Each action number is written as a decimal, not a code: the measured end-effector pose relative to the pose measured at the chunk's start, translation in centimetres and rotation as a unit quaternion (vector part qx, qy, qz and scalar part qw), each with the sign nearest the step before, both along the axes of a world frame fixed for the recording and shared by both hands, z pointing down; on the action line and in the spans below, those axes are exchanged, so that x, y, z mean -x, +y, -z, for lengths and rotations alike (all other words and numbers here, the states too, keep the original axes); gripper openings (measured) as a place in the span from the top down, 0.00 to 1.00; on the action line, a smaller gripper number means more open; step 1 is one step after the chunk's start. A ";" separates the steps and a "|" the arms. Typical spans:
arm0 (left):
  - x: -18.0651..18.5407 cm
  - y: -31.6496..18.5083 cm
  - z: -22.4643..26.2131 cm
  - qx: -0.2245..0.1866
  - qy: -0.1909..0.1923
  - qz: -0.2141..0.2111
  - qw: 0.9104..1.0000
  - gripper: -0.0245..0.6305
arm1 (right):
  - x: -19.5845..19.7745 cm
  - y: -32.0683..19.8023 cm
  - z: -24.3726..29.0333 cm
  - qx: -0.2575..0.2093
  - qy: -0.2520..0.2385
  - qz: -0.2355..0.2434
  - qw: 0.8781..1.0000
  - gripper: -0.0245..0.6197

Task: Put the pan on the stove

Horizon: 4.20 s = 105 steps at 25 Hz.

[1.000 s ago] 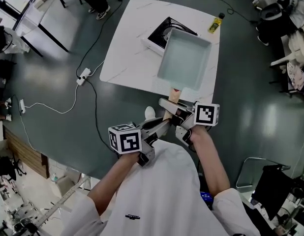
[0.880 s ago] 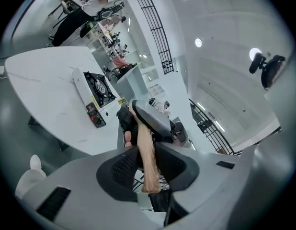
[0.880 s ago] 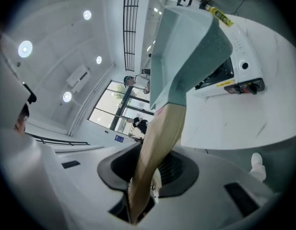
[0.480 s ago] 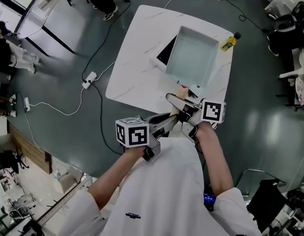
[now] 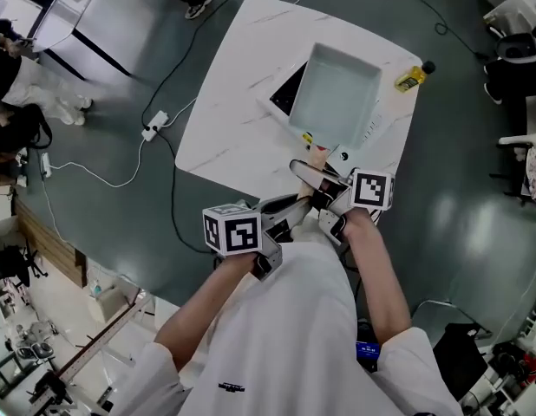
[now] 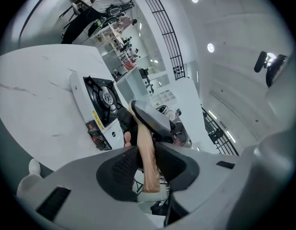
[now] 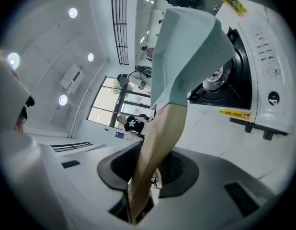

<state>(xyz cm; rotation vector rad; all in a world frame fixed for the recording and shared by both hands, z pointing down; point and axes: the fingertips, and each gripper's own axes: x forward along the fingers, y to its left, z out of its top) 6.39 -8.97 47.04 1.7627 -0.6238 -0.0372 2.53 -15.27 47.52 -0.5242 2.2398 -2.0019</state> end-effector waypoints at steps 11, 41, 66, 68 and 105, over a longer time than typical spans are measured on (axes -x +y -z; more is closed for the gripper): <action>-1.2 -3.7 -6.2 0.040 0.003 0.022 0.999 0.78 | -0.6 -3.4 -6.7 0.039 0.014 0.027 0.999 0.80; -0.1 -5.6 -11.2 0.085 -0.032 0.059 0.994 0.69 | -3.2 -6.6 -10.9 0.055 0.037 -0.051 0.997 0.58; 5.6 -11.2 5.9 -0.245 -0.228 0.097 0.937 0.90 | -14.3 -5.0 8.1 -0.316 0.394 -0.176 0.845 0.95; 5.4 -10.9 7.7 -0.270 -0.235 0.101 0.928 0.92 | -14.7 -4.5 9.9 -0.342 0.406 -0.188 0.827 0.95; 5.1 -8.1 13.0 -0.351 -0.267 0.104 0.892 0.96 | -13.5 -1.3 13.5 -0.429 0.438 -0.213 0.761 0.95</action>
